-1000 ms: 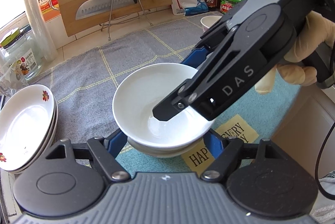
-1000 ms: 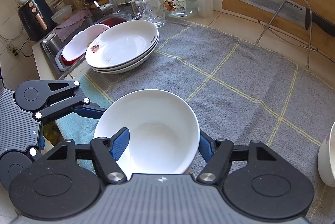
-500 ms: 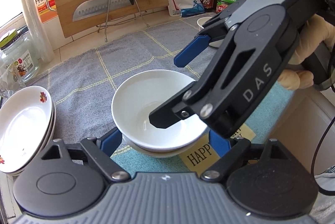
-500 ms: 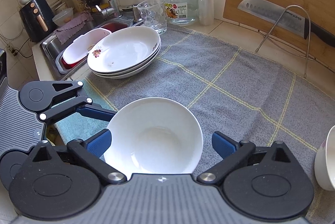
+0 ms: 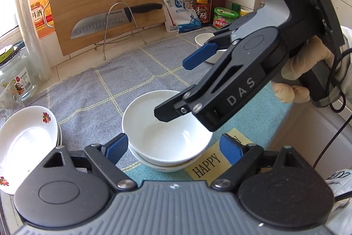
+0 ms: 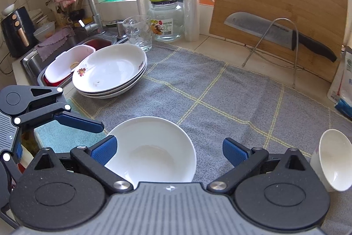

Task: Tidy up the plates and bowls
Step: 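Withdraw the right gripper from the nested bowls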

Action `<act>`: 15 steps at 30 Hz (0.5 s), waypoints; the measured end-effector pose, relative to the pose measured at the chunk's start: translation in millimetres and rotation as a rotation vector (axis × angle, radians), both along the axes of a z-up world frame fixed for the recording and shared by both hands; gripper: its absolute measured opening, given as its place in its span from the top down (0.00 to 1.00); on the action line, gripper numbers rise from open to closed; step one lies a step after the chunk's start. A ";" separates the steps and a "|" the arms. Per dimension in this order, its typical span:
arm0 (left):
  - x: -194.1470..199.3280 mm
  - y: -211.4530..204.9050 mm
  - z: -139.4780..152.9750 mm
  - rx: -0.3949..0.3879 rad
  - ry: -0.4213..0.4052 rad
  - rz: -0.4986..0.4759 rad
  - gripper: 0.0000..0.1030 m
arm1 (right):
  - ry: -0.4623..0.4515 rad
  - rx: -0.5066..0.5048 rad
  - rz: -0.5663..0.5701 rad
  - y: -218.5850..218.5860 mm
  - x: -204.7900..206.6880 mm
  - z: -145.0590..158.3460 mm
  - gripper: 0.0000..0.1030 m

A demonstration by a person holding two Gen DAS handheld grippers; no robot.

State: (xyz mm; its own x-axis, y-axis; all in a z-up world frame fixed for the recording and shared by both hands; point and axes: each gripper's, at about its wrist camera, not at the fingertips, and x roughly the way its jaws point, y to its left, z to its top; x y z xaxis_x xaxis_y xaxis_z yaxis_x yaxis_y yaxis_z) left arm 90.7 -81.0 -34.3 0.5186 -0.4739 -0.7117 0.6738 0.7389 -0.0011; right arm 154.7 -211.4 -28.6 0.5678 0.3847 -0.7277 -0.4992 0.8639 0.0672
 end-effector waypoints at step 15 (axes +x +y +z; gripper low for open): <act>25.4 -10.0 10.1 -0.040 -0.038 -0.201 0.09 | -0.122 -0.091 -0.515 -55.3 -40.3 -3.5 0.00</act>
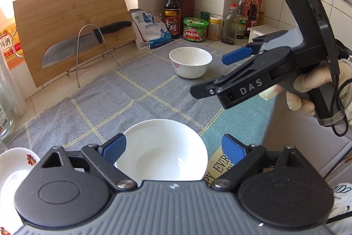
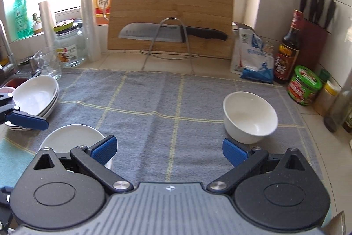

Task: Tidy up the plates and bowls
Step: 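Withdraw the right gripper from the nested bowls, then reach the left gripper to the last white bowl and grasp its rim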

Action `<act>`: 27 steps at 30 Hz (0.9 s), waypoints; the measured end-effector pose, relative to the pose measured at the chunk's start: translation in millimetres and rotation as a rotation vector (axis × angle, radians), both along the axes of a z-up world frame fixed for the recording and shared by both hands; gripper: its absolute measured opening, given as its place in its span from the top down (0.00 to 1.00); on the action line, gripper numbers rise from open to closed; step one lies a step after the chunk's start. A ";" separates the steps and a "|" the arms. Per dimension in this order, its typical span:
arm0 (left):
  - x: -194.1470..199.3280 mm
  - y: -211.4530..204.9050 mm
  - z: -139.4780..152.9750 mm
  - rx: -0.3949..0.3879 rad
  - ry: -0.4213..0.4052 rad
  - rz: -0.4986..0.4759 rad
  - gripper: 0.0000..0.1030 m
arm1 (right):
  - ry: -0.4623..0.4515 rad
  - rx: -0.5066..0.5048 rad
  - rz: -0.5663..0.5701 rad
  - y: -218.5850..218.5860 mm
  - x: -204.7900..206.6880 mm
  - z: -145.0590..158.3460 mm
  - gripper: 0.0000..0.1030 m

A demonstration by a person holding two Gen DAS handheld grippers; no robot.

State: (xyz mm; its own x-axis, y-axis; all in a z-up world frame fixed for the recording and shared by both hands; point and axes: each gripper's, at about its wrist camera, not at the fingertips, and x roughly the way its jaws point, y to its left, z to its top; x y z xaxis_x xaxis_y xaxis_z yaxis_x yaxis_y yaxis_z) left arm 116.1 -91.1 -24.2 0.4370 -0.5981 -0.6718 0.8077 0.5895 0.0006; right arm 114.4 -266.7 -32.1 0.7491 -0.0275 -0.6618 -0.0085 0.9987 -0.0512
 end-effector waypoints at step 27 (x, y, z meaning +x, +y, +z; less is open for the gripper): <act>84.8 -180.5 -7.7 0.041 0.082 0.218 0.01 | -0.015 -0.055 0.139 -172.3 42.5 -52.5 0.00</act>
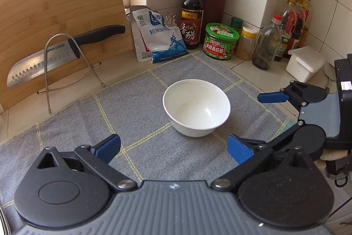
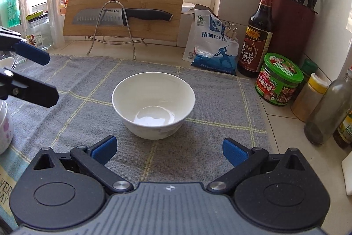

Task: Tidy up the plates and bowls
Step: 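Reach the left gripper to the last white bowl and grasp its rim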

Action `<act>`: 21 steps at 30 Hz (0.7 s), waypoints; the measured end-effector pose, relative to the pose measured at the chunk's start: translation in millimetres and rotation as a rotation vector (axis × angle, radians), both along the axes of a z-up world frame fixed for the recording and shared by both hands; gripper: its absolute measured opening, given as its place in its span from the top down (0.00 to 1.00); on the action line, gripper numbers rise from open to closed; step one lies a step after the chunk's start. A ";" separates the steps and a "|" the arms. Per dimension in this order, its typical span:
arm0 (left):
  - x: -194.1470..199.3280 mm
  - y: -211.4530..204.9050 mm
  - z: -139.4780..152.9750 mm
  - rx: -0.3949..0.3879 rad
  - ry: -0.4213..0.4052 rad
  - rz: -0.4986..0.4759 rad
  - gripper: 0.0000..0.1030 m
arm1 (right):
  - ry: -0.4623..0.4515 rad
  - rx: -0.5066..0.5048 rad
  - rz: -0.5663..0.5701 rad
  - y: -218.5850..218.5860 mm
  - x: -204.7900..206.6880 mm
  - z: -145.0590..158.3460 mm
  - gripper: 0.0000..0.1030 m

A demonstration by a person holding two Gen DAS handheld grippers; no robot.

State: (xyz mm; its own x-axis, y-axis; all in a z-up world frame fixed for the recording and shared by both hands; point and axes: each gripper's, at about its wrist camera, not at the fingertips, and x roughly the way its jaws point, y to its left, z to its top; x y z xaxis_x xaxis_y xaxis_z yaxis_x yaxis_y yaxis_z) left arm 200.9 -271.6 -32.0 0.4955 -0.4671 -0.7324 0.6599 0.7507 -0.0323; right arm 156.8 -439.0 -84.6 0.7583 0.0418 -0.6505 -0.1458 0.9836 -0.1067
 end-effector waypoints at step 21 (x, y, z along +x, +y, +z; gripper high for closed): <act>68.0 -69.9 -37.7 0.050 0.088 0.019 0.11 | 0.018 0.007 0.261 -12.6 44.2 -17.8 0.01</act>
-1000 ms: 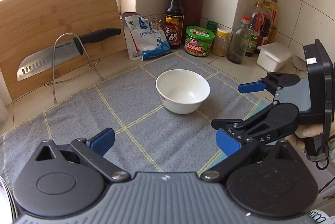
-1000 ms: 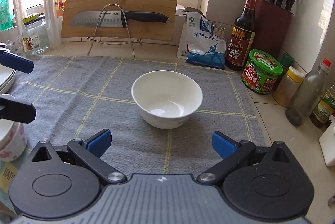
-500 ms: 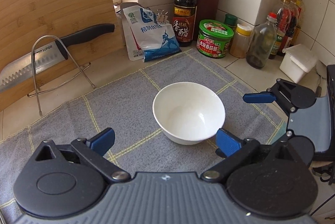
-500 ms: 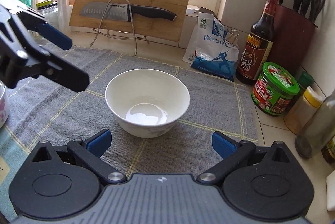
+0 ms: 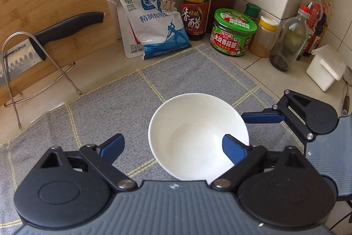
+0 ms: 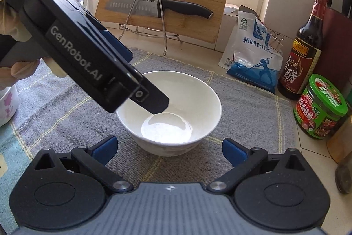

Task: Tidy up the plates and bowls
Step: 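Reach the left gripper to the last white bowl and grasp its rim, then lift the bowl with the left gripper and carry it over the nested bowls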

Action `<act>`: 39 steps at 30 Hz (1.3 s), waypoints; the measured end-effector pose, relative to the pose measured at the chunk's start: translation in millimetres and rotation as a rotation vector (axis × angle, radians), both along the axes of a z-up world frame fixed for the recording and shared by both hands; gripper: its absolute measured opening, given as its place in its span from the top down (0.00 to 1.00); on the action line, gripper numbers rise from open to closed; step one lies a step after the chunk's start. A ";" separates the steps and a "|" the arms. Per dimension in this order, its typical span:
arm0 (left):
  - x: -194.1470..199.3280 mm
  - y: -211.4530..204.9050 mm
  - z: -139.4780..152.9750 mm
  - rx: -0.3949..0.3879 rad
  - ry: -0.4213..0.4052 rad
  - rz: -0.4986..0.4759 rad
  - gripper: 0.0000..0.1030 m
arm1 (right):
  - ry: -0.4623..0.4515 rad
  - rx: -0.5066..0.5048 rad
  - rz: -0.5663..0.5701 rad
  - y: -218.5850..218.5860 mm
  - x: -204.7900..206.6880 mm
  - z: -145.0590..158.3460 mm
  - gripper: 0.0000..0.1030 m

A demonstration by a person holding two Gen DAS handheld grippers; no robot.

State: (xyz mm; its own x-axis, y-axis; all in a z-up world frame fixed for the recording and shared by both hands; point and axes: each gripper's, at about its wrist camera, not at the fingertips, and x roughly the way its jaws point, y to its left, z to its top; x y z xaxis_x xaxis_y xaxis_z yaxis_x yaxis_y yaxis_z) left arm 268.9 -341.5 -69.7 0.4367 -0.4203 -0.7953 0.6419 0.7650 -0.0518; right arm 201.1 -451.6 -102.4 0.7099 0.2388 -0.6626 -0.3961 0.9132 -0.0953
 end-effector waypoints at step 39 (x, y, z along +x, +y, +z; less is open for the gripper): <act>8.6 0.8 -0.1 -0.013 0.061 -0.069 0.38 | 0.047 0.073 0.085 5.4 1.2 15.8 0.15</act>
